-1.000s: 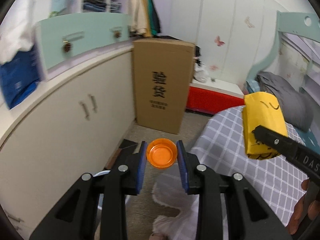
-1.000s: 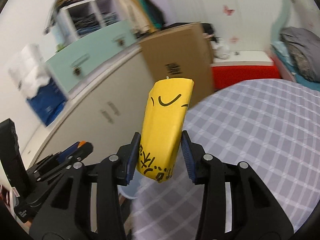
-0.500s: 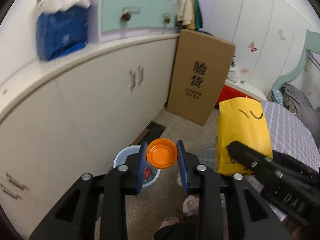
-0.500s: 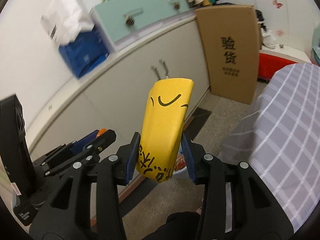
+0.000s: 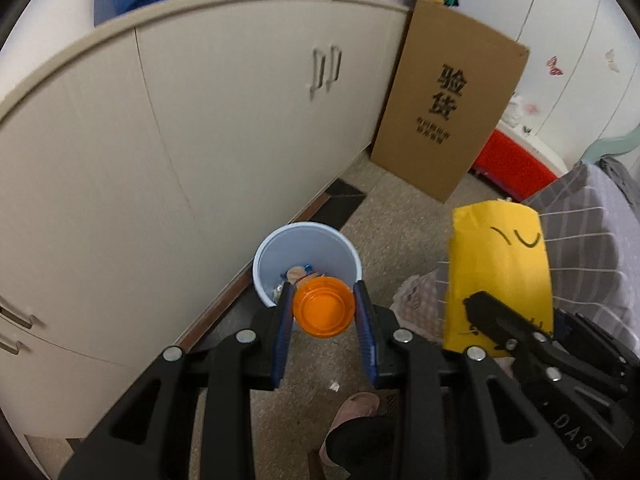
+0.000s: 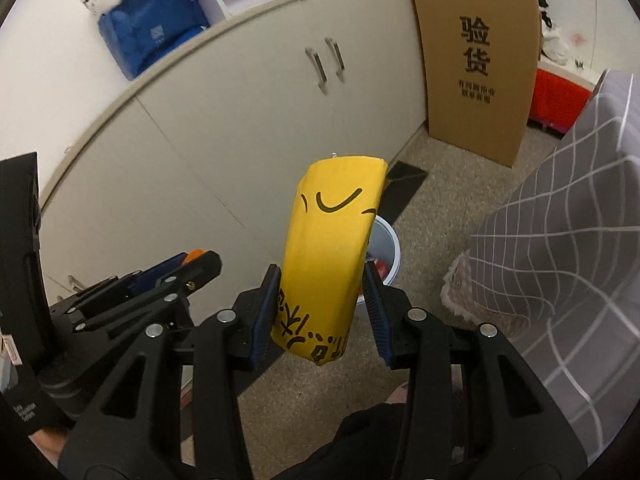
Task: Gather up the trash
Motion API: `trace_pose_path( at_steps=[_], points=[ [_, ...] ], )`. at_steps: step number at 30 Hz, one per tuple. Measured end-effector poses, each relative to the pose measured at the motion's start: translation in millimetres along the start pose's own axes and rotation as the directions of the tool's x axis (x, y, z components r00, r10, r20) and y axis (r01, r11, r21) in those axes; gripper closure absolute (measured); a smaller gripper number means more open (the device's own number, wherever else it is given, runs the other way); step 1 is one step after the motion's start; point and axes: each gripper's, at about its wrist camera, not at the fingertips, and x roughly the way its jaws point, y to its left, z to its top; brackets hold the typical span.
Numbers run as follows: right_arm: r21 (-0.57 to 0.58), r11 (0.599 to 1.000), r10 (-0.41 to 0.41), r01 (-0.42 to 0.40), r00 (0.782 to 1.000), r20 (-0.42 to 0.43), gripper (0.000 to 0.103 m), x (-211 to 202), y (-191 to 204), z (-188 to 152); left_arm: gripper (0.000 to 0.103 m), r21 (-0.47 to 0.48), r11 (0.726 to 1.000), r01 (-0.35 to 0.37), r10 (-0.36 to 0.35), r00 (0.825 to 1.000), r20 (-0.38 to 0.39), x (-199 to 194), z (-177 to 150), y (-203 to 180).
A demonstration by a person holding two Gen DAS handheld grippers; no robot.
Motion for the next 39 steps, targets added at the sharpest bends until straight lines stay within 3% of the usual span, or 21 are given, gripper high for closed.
trace_pose_path(
  at_steps=[5, 11, 12, 13, 14, 15, 22, 32, 39],
  points=[
    [0.025, 0.999, -0.021, 0.021, 1.0, 0.007, 0.062, 21, -15, 7, 0.074, 0.001, 1.0, -0.011, 0.011, 1.0, -0.026, 31, 20, 1],
    [0.084, 0.996, -0.033, 0.03, 0.999, 0.023, 0.061, 44, -35, 24, 0.073, -0.034, 0.999, -0.04, 0.041, 0.999, 0.02, 55, 76, 5],
    [0.089, 0.996, -0.035, 0.033, 0.999, 0.025, 0.061, 47, -37, 26, 0.062, -0.035, 0.997, -0.071, 0.071, 0.997, 0.019, 62, 84, 5],
    [0.093, 0.995, -0.037, 0.035, 0.999, 0.023, 0.061, 51, -38, 28, 0.035, -0.036, 0.995, -0.089, 0.09, 0.996, 0.016, 67, 89, 5],
    [0.098, 0.995, -0.038, 0.035, 0.999, 0.02, 0.061, 54, -39, 29, 0.027, -0.041, 0.992, -0.118, 0.119, 0.993, 0.015, 75, 93, 7],
    [0.102, 0.994, -0.038, 0.036, 0.999, 0.015, 0.061, 57, -41, 29, 0.027, -0.039, 0.99, -0.137, 0.138, 0.99, 0.01, 79, 93, 7],
    [0.099, 0.995, -0.031, 0.032, 0.999, -0.016, 0.061, 74, -41, 30, 0.027, -0.065, 0.996, -0.069, 0.065, 0.996, -0.058, 93, 74, 20],
    [0.094, 0.996, -0.006, 0.009, 0.999, -0.033, 0.06, 77, -33, 23, 0.027, -0.139, 0.989, -0.043, 0.036, 0.998, -0.054, 87, 65, 46],
    [0.087, 0.996, 0.002, 0.001, 0.999, -0.042, 0.06, 79, -28, 21, 0.027, -0.111, 0.993, -0.047, 0.042, 0.998, -0.049, 82, 57, 48]
  ],
)
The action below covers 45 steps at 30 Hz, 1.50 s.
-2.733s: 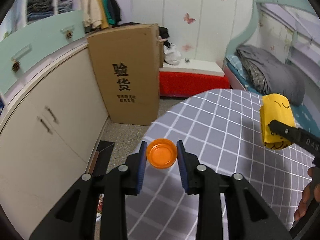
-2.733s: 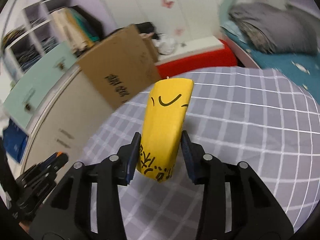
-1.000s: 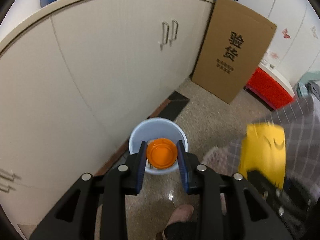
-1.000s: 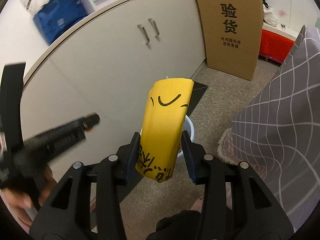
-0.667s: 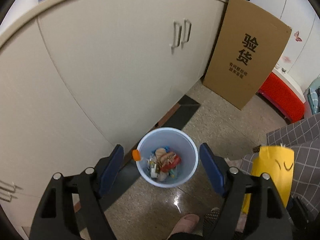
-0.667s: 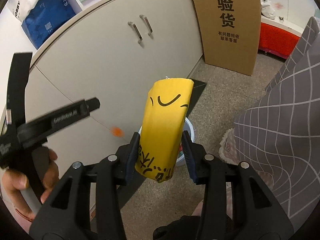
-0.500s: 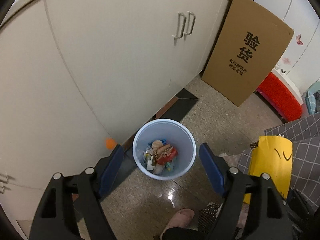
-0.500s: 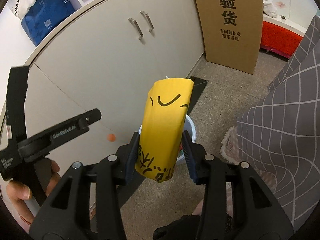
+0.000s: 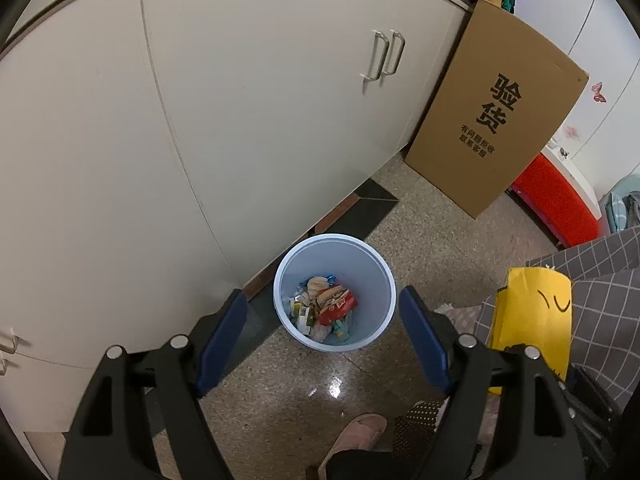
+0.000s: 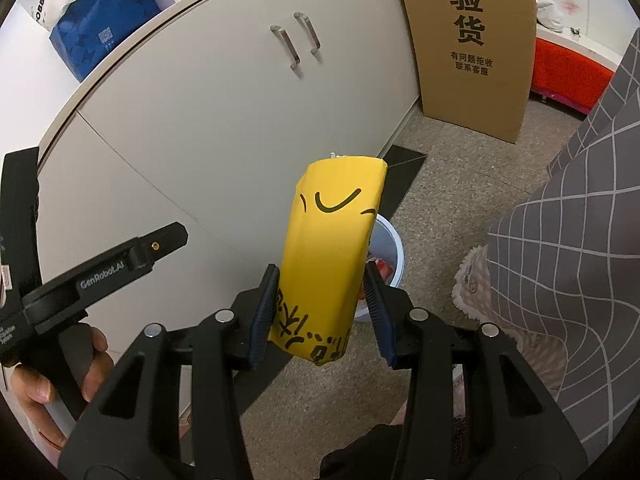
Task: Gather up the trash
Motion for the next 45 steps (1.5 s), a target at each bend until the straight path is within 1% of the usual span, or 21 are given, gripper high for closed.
trace_pose_path(
  at_steps=[6, 11, 16, 19, 20, 21, 22, 23, 24, 26, 27, 29, 34, 39, 40, 45],
  points=[
    [-0.005, 1.0, 0.014, -0.014, 1.0, -0.022, 0.06, 8, 6, -2, 0.027, -0.031, 0.999, 0.008, -0.009, 1.0, -0.027, 8, -7, 18],
    [-0.015, 0.999, 0.029, -0.03, 0.999, -0.03, 0.059, 18, 15, 1, 0.027, -0.072, 0.997, 0.008, -0.01, 0.999, -0.031, 8, -8, 45],
    [-0.03, 0.999, 0.042, -0.042, 0.999, -0.004, 0.057, 28, 26, 17, 0.027, -0.093, 0.996, -0.008, 0.005, 0.999, -0.036, 9, -7, 63],
    [-0.028, 0.998, 0.052, -0.052, 0.998, 0.018, 0.054, 35, 29, 29, 0.027, -0.104, 0.995, 0.002, -0.005, 0.999, -0.032, 8, -4, 73],
    [-0.028, 0.998, 0.06, -0.059, 0.997, 0.038, 0.05, 38, 30, 33, 0.027, -0.106, 0.994, -0.002, -0.001, 0.999, -0.032, 8, -3, 77],
    [-0.034, 0.998, 0.063, -0.061, 0.997, 0.055, 0.033, 39, 30, 36, 0.027, -0.108, 0.994, -0.007, 0.004, 1.0, -0.031, 7, -2, 79],
    [-0.045, 0.998, 0.043, -0.04, 0.996, 0.072, 0.019, 44, 31, 41, 0.027, -0.11, 0.994, -0.013, 0.01, 0.999, -0.031, 7, -1, 82],
    [-0.048, 0.999, 0.019, -0.015, 0.996, 0.082, 0.018, 47, 30, 44, 0.027, -0.115, 0.993, -0.022, 0.018, 0.999, -0.032, 7, 0, 85],
    [-0.047, 0.999, 0.012, -0.008, 0.996, 0.084, 0.018, 50, 28, 46, 0.027, -0.119, 0.993, -0.022, 0.019, 0.999, -0.032, 7, 1, 86],
    [-0.031, 0.999, 0.026, -0.024, 0.999, 0.047, 0.018, 56, 23, 47, 0.027, -0.124, 0.992, -0.019, 0.015, 0.999, -0.033, 6, 1, 90],
    [-0.024, 0.999, 0.024, -0.023, 0.999, 0.043, 0.018, 55, 21, 45, 0.027, -0.12, 0.993, -0.022, 0.018, 0.999, -0.032, 5, 1, 89],
    [-0.036, 0.999, 0.032, -0.031, 0.999, 0.038, 0.018, 51, 21, 39, 0.027, -0.114, 0.993, -0.027, 0.023, 0.999, -0.03, 5, 0, 85],
    [-0.065, 0.998, 0.022, -0.022, 1.0, 0.006, 0.018, 41, 22, 21, 0.027, -0.094, 0.996, -0.007, 0.004, 0.999, -0.034, 4, -7, 73],
    [-0.09, 0.996, 0.024, -0.027, 0.999, -0.029, 0.018, 32, 27, 7, 0.027, -0.066, 0.998, 0.003, -0.004, 1.0, -0.016, -12, -18, 62],
    [-0.096, 0.995, 0.029, -0.032, 0.999, -0.034, 0.018, 30, 29, 5, 0.025, -0.068, 0.998, 0.006, -0.007, 1.0, -0.011, -16, -21, 63],
    [-0.146, 0.987, 0.06, -0.067, 0.997, -0.056, 0.018, 20, 47, -2, 0.024, -0.089, 0.995, -0.036, 0.038, 0.999, 0.023, -34, -38, 80]
  ],
)
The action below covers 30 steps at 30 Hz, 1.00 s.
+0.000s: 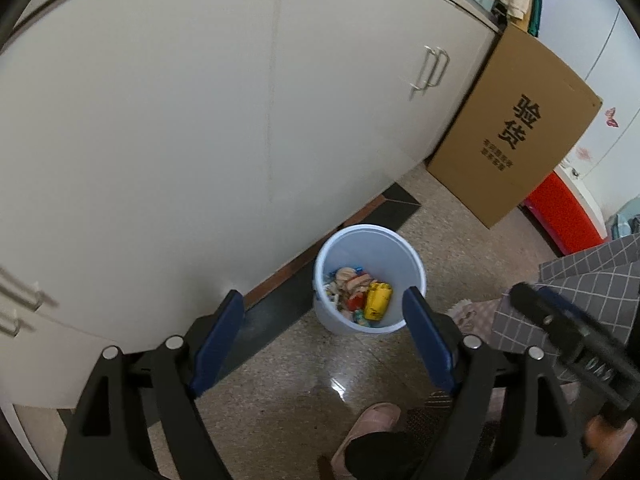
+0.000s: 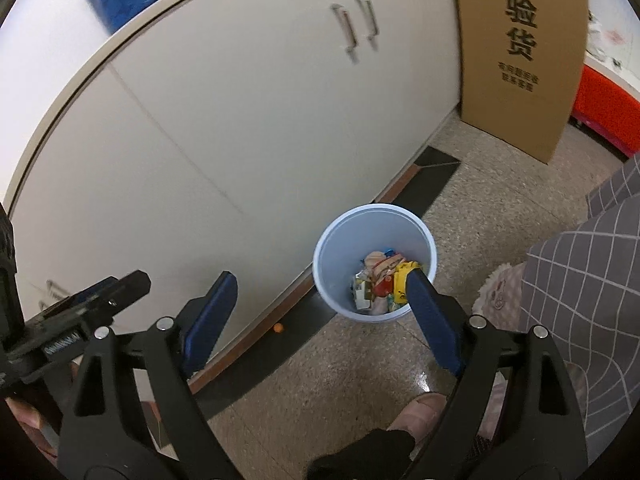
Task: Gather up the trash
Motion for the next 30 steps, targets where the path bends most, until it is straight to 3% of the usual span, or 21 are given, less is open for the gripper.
trace_pose_path(
  at_steps=[6, 12, 15, 17, 19, 20, 21, 22, 24, 27, 28, 30],
  points=[
    [-0.064, 0.998, 0.026, -0.029, 0.999, -0.041, 0.018, 13, 18, 3, 0.024, -0.091, 0.996, 0.0, 0.003, 0.999, 0.035, 4, -12, 34],
    [-0.148, 0.982, 0.087, -0.113, 0.981, -0.173, 0.018, 85, 52, -11, 0.021, -0.204, 0.979, -0.018, 0.021, 1.0, 0.013, 62, -32, 86],
    [-0.224, 0.962, 0.088, -0.155, 0.955, -0.283, 0.018, 146, 75, -30, 0.021, -0.256, 0.964, -0.075, 0.065, 0.997, -0.049, 113, -50, 118],
    [-0.313, 0.931, 0.04, -0.186, 0.907, -0.419, 0.032, 187, 89, -42, 0.021, -0.286, 0.949, -0.131, 0.103, 0.988, -0.111, 153, -70, 141],
    [-0.399, 0.901, 0.007, -0.172, 0.924, -0.383, 0.036, 207, 95, -45, 0.022, -0.325, 0.93, -0.171, 0.114, 0.976, -0.187, 196, -92, 163],
    [-0.392, 0.9, 0.019, -0.192, 0.914, -0.405, 0.036, 223, 95, -48, 0.022, -0.339, 0.921, -0.189, 0.119, 0.969, -0.216, 210, -100, 170],
    [-0.368, 0.903, 0.024, -0.222, 0.881, -0.473, 0.036, 250, 95, -54, 0.022, -0.357, 0.912, -0.203, 0.121, 0.964, -0.238, 226, -109, 178],
    [-0.371, 0.897, 0.022, -0.239, 0.864, -0.503, 0.036, 267, 97, -60, 0.022, -0.369, 0.904, -0.215, 0.125, 0.959, -0.254, 242, -118, 184],
    [-0.427, 0.859, 0.003, -0.283, 0.836, -0.548, 0.036, 306, 109, -78, 0.022, -0.367, 0.903, -0.222, 0.124, 0.954, -0.272, 270, -132, 187],
    [-0.491, 0.814, -0.037, -0.31, 0.816, -0.577, 0.036, 353, 119, -103, 0.022, -0.349, 0.906, -0.24, 0.126, 0.939, -0.319, 333, -152, 187],
    [-0.51, 0.802, -0.058, -0.311, 0.809, -0.585, 0.036, 371, 120, -114, 0.022, -0.338, 0.902, -0.268, 0.157, 0.934, -0.322, 345, -157, 188],
    [-0.522, 0.794, -0.082, -0.31, 0.797, -0.598, 0.036, 400, 117, -128, 0.022, -0.269, 0.89, -0.368, 0.273, 0.903, -0.332, 379, -169, 184]
  ],
)
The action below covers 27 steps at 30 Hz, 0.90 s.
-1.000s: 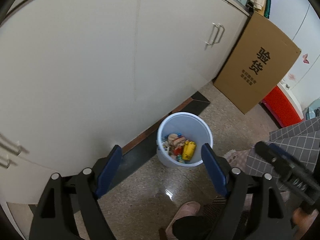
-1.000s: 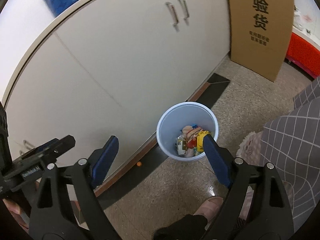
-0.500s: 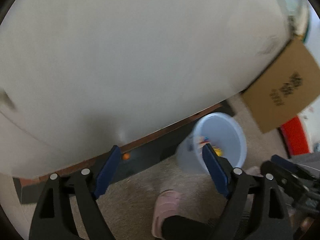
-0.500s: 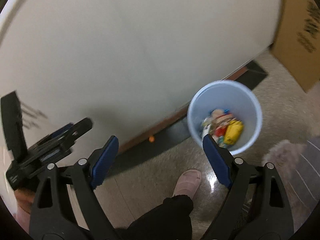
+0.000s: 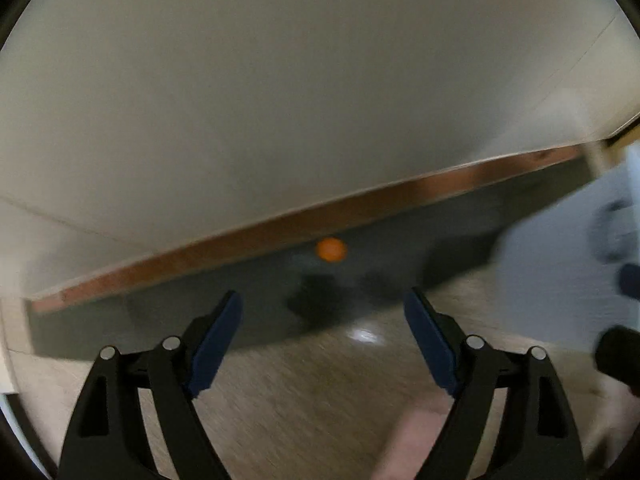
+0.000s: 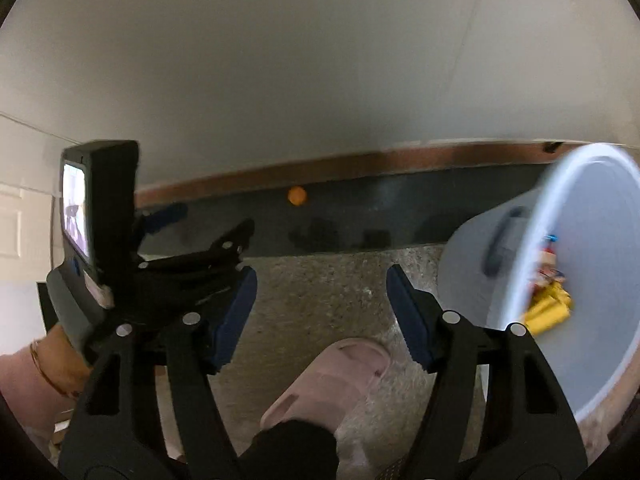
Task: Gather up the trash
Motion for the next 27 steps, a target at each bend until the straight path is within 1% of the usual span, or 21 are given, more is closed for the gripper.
trace_pose_path(
  at_steps=[1, 2, 3, 4, 5, 6, 7, 10, 11, 16, 19, 20, 21, 22, 24, 26, 27],
  points=[
    [-0.002, 1.0, -0.01, 0.01, 1.0, -0.011, 0.036, 21, -4, 1, 0.024, 0.014, 1.0, -0.021, 0.021, 1.0, -0.002, 15, -1, -5],
    [-0.004, 1.0, -0.016, 0.016, 1.0, -0.015, 0.036, 32, -7, 0, 0.027, 0.021, 1.0, -0.016, 0.016, 1.0, -0.01, 35, -2, -10],
    [-0.002, 1.0, -0.023, 0.023, 0.999, -0.024, 0.035, 46, -12, 0, 0.036, 0.019, 1.0, 0.012, -0.011, 1.0, -0.025, 51, -2, -12],
    [-0.002, 1.0, -0.031, 0.031, 0.999, -0.034, 0.031, 61, -17, -1, 0.039, 0.01, 0.999, 0.037, -0.036, 0.999, -0.037, 62, -2, -13],
    [-0.004, 0.999, -0.038, 0.038, 0.999, -0.037, 0.03, 68, -20, -3, 0.039, -0.012, 0.997, 0.072, -0.073, 0.996, -0.041, 75, -2, -13],
    [-0.004, 0.999, -0.044, 0.044, 0.998, -0.039, 0.03, 76, -27, -4, 0.039, -0.028, 0.995, 0.091, -0.092, 0.995, -0.027, 85, -4, -11],
    [0.005, 0.998, -0.056, 0.056, 0.997, -0.047, 0.029, 87, -34, -6, 0.039, -0.045, 0.995, 0.092, -0.093, 0.996, -0.015, 96, -5, -12],
    [0.06, 0.996, -0.061, 0.065, 0.996, -0.059, 0.028, 113, -53, -10, 0.04, -0.085, 0.993, 0.078, -0.08, 0.996, -0.026, 120, -10, -8],
    [0.069, 0.995, -0.07, 0.074, 0.996, -0.064, 0.028, 119, -57, -12, 0.04, -0.105, 0.992, 0.074, -0.075, 0.997, -0.007, 125, -11, -7],
    [0.057, 0.989, -0.132, 0.135, 0.989, -0.061, 0.028, 148, -62, -5, 0.041, -0.093, 0.996, 0.007, -0.006, 1.0, 0.018, 141, -7, -10],
    [0.042, 0.982, -0.181, 0.183, 0.982, -0.048, 0.028, 164, -62, -1, 0.044, -0.091, 0.996, 0.02, -0.019, 1.0, 0.008, 146, -4, -12],
    [0.048, 0.982, -0.18, 0.182, 0.982, -0.05, 0.028, 170, -65, 0, 0.044, -0.083, 0.996, 0.016, -0.015, 1.0, 0.009, 147, -4, -14],
    [0.056, 0.982, -0.177, 0.18, 0.983, -0.051, 0.028, 174, -68, -1, 0.048, -0.078, 0.997, 0.016, -0.015, 1.0, 0.009, 148, -5, -15],
    [0.073, 0.982, -0.173, 0.177, 0.984, -0.051, 0.028, 175, -70, 0, 0.049, -0.075, 0.997, 0.025, -0.025, 1.0, 0.002, 150, -5, -17],
    [0.095, 0.981, -0.162, 0.166, 0.986, -0.049, 0.028, 173, -70, -1, 0.049, -0.057, 0.998, 0.014, -0.012, 1.0, 0.029, 148, -4, -20],
    [0.111, 0.982, -0.148, 0.152, 0.988, -0.048, 0.028, 174, -72, -2, 0.058, -0.058, 0.998, 0.028, -0.026, 0.999, 0.035, 146, -1, -22],
    [0.109, 0.982, -0.147, 0.151, 0.988, -0.05, 0.028, 174, -72, -3, 0.074, -0.051, 0.998, 0.027, -0.025, 0.999, 0.043, 144, 1, -23]
  ],
)
